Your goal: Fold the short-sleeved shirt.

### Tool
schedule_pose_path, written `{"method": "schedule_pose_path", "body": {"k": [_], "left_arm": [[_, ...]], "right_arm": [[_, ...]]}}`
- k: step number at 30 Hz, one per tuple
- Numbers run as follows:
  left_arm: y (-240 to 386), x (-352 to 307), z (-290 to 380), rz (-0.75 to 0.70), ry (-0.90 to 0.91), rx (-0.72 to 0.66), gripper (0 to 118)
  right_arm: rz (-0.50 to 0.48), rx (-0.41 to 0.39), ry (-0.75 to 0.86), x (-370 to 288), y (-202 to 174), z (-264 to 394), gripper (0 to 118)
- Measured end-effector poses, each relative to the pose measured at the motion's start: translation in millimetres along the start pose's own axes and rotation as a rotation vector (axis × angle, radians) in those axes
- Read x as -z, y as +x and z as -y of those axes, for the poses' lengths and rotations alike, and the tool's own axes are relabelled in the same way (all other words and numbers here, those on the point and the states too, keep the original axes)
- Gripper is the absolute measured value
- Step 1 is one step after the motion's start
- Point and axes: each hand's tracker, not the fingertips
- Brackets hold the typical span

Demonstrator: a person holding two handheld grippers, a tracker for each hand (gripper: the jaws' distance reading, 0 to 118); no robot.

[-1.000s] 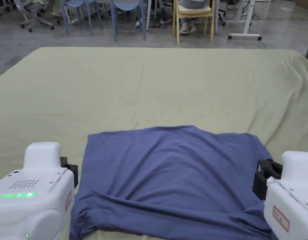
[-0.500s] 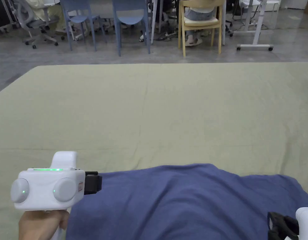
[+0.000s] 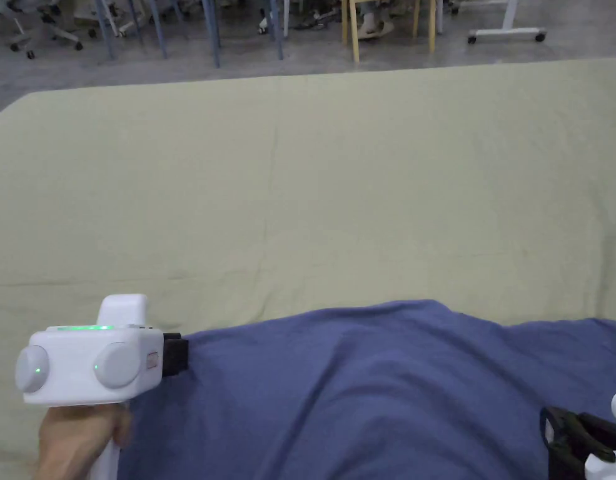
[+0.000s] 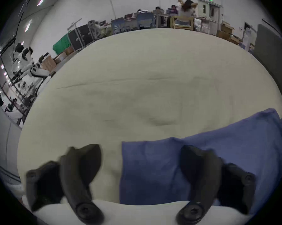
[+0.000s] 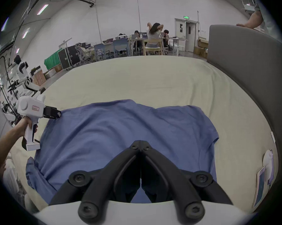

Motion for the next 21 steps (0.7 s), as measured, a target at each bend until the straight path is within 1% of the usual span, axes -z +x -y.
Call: {"method": "schedule_pose_path", "body": {"k": [1,2,3,4,5,8,9,10,11,12,13,15,17,21], "left_arm": [[6,-4,1,0.057,0.013,0.003,54],[14,-6,2,0.050,0.029,0.030,16],[24,-4,4,-0.007,0.039,0.111,7],[31,-1,5,-0.074,0.028,0.186,7],[34,-2,6,-0.083,0.029,0.208,5],[21,-4,2,0.001,0.034,0.029,5],[19,-4,3,0.001,0.033,0.021,5],[18,-3,3,-0.002,0.033,0.036,5],[18,-2,3,-0.004,0.031,0.038,5],[19,-4,4,-0.004,0.029,0.042,5],[20,-4,4,-0.007,0.031,0.051,5],[20,-5,4,-0.008,0.027,0.069,5],[20,-5,4,-0.003,0.025,0.058,5],[21,-5,6,0.002,0.032,0.066,5]], "right_arm": [[0.008,-0.001,-0.002,0,-1,0,3],[0.014,-0.001,-0.002,0,-2,0,3],[0.016,0.002,-0.003,-1,-1,0,3],[0.009,0.007,-0.009,-1,0,-2,3],[0.009,0.011,-0.018,-2,0,-4,3],[0.019,0.020,-0.032,-3,3,-7,3],[0.023,0.021,-0.042,-1,5,-9,7],[0.035,0.025,-0.064,2,5,-10,30],[0.043,0.028,-0.075,4,6,-11,86],[0.063,0.027,-0.123,9,8,-12,109],[0.074,0.017,-0.127,13,11,-15,116],[0.079,-0.002,-0.096,17,19,-23,118],[0.102,-0.003,-0.126,33,33,-39,118],[0.115,0.040,-0.145,73,71,-68,118]]}}
